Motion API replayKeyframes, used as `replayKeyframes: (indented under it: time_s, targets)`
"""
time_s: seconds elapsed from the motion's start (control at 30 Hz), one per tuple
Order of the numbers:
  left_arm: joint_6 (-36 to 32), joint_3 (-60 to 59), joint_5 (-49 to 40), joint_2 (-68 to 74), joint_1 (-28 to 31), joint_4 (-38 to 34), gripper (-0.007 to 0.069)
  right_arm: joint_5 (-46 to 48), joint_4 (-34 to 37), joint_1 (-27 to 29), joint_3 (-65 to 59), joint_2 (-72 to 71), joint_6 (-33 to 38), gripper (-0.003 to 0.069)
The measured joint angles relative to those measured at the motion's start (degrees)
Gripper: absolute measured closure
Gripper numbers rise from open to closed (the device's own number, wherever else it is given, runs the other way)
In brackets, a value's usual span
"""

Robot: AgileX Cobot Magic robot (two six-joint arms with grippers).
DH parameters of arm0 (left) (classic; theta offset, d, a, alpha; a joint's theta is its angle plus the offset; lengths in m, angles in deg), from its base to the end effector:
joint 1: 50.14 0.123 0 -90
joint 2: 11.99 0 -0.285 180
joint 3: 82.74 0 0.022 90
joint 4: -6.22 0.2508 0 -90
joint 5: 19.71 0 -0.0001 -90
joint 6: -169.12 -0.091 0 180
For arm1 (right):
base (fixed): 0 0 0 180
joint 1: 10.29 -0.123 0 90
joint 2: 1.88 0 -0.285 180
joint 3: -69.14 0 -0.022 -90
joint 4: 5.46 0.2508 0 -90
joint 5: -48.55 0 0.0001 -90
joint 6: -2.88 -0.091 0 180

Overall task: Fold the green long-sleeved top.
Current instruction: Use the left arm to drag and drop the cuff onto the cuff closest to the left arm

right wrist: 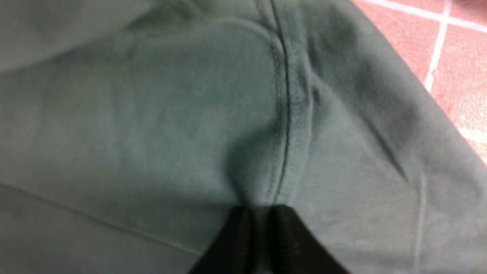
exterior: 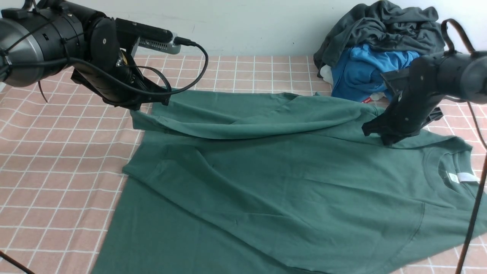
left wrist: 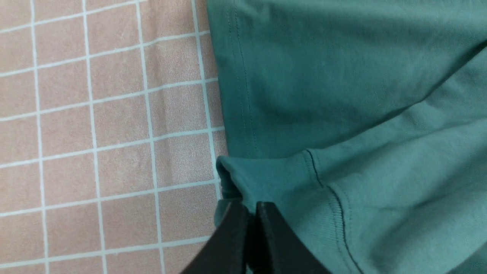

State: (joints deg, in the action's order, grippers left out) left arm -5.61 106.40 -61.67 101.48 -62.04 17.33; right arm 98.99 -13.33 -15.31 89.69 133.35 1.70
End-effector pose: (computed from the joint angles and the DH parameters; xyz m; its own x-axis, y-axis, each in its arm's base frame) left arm 0.4062 -0.0736 0.2690 -0.8006 0.2224 -0.5563 0.1762 0.9749 0.1362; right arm 0.4620 0.0309 0.1516 -0.9554 -0.1510 -0.2539 -0.1240 0.9851 -0.1192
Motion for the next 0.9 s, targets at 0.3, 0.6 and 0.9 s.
replayKeyframes:
  time_s: [0.3, 0.6, 0.9]
  targets:
    - [0.0, 0.0, -4.0, 0.0, 0.0, 3.7, 0.0623, 6.5, -3.7, 0.1, 3.6, -5.8, 2.6, 0.0662]
    - [-2.8, 0.0, -14.6, 0.3, 0.0, 3.5, 0.0623, 14.0, -1.8, 0.5, 3.4, -7.2, 8.8, 0.0662]
    - [-8.9, 0.0, -16.6, 1.8, 0.6, -3.7, 0.0449, 16.8, 0.5, 0.5, 3.3, -7.7, 8.2, 0.0522]
